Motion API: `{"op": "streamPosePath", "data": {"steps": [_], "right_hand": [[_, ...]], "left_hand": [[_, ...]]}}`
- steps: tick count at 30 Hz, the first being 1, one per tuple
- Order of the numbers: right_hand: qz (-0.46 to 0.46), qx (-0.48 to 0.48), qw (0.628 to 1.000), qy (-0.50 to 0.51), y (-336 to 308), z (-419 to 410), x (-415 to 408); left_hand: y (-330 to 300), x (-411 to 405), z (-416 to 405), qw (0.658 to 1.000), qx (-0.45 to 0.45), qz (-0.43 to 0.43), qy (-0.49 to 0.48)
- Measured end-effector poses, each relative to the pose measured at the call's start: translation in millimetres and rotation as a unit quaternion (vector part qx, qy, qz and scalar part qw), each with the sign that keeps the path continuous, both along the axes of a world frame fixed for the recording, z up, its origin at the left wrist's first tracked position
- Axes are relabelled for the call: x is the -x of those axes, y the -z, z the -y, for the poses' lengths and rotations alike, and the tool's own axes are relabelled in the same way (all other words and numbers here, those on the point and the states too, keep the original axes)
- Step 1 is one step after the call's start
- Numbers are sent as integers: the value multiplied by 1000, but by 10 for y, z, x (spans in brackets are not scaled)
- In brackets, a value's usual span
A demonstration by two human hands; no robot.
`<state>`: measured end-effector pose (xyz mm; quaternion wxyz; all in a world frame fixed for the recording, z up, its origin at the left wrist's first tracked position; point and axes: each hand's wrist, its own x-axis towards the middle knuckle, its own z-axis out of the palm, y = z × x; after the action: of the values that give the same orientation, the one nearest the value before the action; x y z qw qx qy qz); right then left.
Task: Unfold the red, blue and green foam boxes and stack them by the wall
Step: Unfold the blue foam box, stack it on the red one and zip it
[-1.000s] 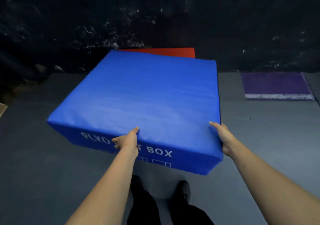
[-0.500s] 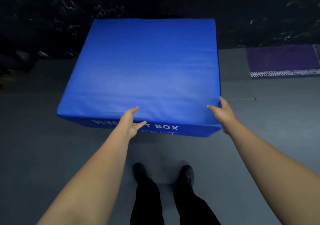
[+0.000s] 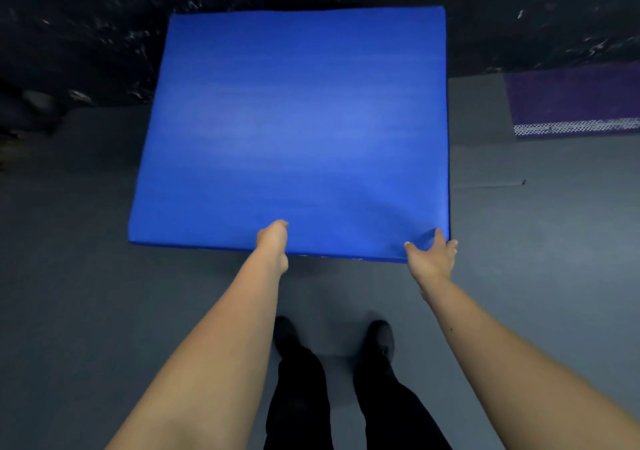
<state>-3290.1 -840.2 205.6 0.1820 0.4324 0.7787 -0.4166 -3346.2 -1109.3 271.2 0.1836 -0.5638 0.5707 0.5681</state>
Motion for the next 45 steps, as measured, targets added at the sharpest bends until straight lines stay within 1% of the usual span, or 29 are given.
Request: {"op": "streamPosePath", "data": {"steps": [2, 3, 5, 6, 8, 10, 12, 14, 17, 19, 21, 23, 25, 27, 29, 33, 36, 41, 45], "right_hand": [[11, 4, 999, 49, 7, 18, -15], [26, 23, 995, 94, 30, 33, -10], [53, 92, 972, 209, 51, 57, 1], [49, 128, 958, 252, 70, 54, -16], [20, 194, 939, 282, 93, 43, -21], [4, 229, 929, 291, 136, 46, -3], [-9, 254, 916, 311, 146, 91, 42], [-29, 250, 911, 328, 112, 127, 94], [-26, 219, 920, 323, 68, 154, 143], [-42, 209, 925, 313, 41, 134, 222], [-75, 216, 925, 305, 0, 105, 437], [-88, 245, 924, 282, -131, 120, 757], [-67, 278, 923, 257, -230, 205, 1067], [-14, 278, 931, 237, -275, 327, 1291], [16, 241, 944, 226, -231, 428, 1410], [10, 144, 962, 234, -143, 549, 1501], [-1, 118, 968, 221, -126, 520, 1663], [-1, 160, 963, 215, -334, 302, 2371], [-5, 184, 964, 193, -435, 139, 2703]], "left_hand": [[37, -42, 24, 999, 4, -3, -38], [42, -37, 36, 998, 0, 0, -55], [39, -18, 66, 996, -16, 8, -83], [26, -11, 71, 996, -23, 14, -86], [31, 3, 74, 995, -35, 23, -85], [58, 5, 80, 993, -78, 29, -79], [83, 37, 101, 990, -117, 21, -69], [97, 98, 120, 992, -118, 25, -49], [104, 217, 154, 991, -115, 47, -45], [77, 311, 144, 990, -125, 51, -48], [71, 467, 124, 989, -136, 32, -43], [85, 651, 160, 990, -131, 6, -44], [94, 859, 294, 992, -117, -12, -47], [107, 1002, 470, 992, -113, -17, -47], [163, 1080, 592, 992, -117, -13, -38], [204, 1224, 594, 992, -117, -12, -37], [209, 1365, 552, 991, -121, -26, -45], [183, 1872, 425, 989, -131, -45, -47], [165, 2156, 364, 989, -139, -44, -29]]}}
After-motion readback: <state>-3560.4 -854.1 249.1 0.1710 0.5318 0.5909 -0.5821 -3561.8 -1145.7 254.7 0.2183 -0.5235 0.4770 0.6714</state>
